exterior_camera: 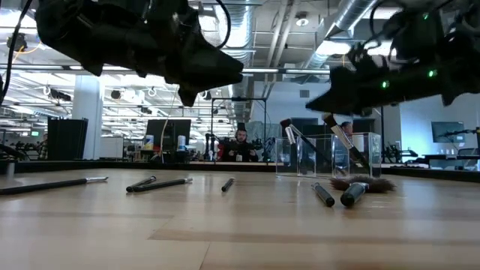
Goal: Put items in baskets/containers
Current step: Put the eyeshadow brush into the transparent organizer
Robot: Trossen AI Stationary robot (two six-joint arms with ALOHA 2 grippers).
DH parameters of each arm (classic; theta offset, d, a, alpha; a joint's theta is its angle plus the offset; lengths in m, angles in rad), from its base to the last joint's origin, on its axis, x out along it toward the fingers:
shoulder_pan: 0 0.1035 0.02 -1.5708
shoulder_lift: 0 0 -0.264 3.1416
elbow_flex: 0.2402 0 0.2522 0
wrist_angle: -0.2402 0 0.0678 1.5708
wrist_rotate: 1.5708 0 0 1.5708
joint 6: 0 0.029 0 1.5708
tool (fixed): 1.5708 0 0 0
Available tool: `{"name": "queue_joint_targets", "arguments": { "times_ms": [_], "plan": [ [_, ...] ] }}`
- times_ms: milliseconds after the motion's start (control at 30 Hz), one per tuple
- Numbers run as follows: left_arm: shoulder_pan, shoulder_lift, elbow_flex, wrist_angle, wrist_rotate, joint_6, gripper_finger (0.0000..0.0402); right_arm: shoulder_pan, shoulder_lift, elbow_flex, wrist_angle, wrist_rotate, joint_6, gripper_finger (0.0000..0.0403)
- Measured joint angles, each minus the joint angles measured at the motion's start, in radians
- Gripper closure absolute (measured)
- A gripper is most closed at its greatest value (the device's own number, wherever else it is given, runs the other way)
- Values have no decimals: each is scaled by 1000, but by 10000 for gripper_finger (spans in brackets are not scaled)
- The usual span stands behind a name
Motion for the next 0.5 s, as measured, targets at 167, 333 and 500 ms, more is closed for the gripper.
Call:
{"name": "queue_joint_targets", "arguments": {
  "times_ms": [167, 333, 500],
  "plan": [
    [-62, -9, -26, -7, -68, -22, 293, 105, -81, 41, 0, 1, -52, 232],
    [-127, -113, -80, -196, -272, -127, 293, 243, -151, 75, -21, 23, -87, 194],
    [-251, -254, -141, -545, -484, -420, 293, 370, -161, 80, -27, 82, -74, 187]
  ]
}}
